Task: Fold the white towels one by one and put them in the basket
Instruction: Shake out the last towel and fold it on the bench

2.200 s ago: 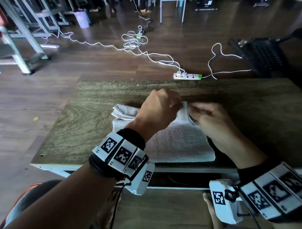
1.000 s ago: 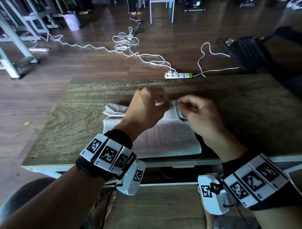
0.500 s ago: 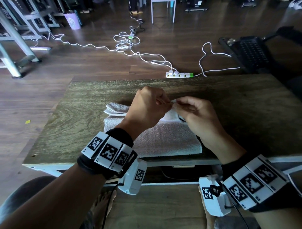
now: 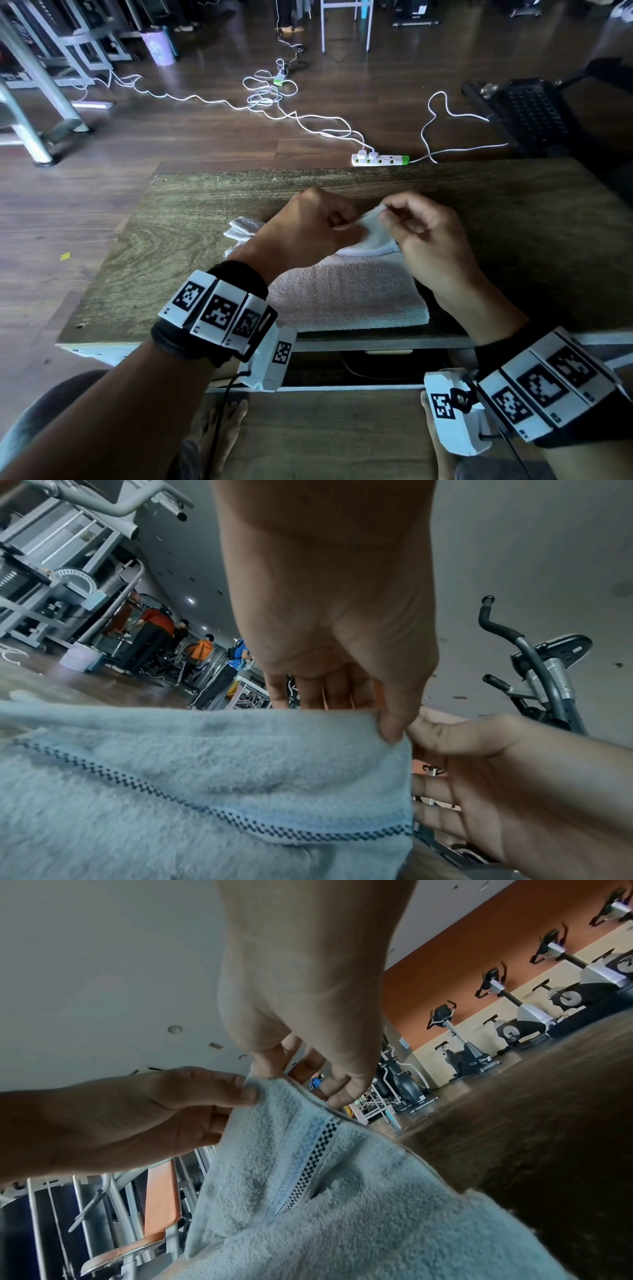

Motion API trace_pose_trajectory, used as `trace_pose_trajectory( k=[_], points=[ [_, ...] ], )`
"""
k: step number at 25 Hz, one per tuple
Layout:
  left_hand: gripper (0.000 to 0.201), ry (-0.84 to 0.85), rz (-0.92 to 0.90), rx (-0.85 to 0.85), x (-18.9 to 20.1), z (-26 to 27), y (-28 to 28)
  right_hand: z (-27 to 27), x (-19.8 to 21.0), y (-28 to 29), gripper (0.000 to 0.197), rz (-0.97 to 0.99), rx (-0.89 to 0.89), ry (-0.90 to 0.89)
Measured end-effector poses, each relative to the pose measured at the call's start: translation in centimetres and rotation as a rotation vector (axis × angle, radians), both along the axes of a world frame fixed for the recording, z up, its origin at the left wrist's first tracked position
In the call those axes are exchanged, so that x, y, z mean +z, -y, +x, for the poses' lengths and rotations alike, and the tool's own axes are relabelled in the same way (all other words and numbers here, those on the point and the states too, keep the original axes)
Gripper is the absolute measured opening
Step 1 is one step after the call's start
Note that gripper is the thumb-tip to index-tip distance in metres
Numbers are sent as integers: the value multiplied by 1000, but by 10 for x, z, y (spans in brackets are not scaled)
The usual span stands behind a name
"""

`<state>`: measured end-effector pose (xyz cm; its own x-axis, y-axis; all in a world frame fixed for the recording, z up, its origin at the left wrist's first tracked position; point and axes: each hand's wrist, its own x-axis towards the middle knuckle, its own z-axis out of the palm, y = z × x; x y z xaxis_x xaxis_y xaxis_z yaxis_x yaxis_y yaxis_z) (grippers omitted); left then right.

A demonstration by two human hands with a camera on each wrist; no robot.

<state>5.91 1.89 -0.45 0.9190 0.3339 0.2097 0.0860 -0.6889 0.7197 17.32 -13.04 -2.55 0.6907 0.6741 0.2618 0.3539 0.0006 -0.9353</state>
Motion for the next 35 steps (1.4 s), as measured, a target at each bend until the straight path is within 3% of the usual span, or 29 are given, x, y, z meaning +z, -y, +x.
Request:
trace_pose_trajectory(
  k=[3,4,7,11,16,19,22,27,32,35],
  points=[
    [46,-72,146,21,1,-8,-13,11,3,3,12,96,-60,-35],
    [44,-107,176,47,0,-13,-18,16,5,5,12,132,-80,-43],
    [4,-178,176,73,0,-33,-31,30,5,12,16,161,-156,-78],
    [19,-209,205,189,2,-64,-49,50,3,23,13,163,-237,-159],
    [11,-78,139,304,12,-99,-51,51,1,35,13,165,-274,-200],
    [6,-39,156,238,27,-116,-47,41,9,45,15,151,-266,-196],
    [15,-43,197,201,44,-129,-42,32,21,55,17,125,-248,-204],
    [17,44,36,334,57,-138,-41,26,49,59,18,128,-224,-185],
    [12,151,-59,330,72,-141,-36,29,73,63,19,95,-241,-122],
    [28,179,-87,349,83,-137,-43,32,86,55,19,31,-266,-98]
  ],
)
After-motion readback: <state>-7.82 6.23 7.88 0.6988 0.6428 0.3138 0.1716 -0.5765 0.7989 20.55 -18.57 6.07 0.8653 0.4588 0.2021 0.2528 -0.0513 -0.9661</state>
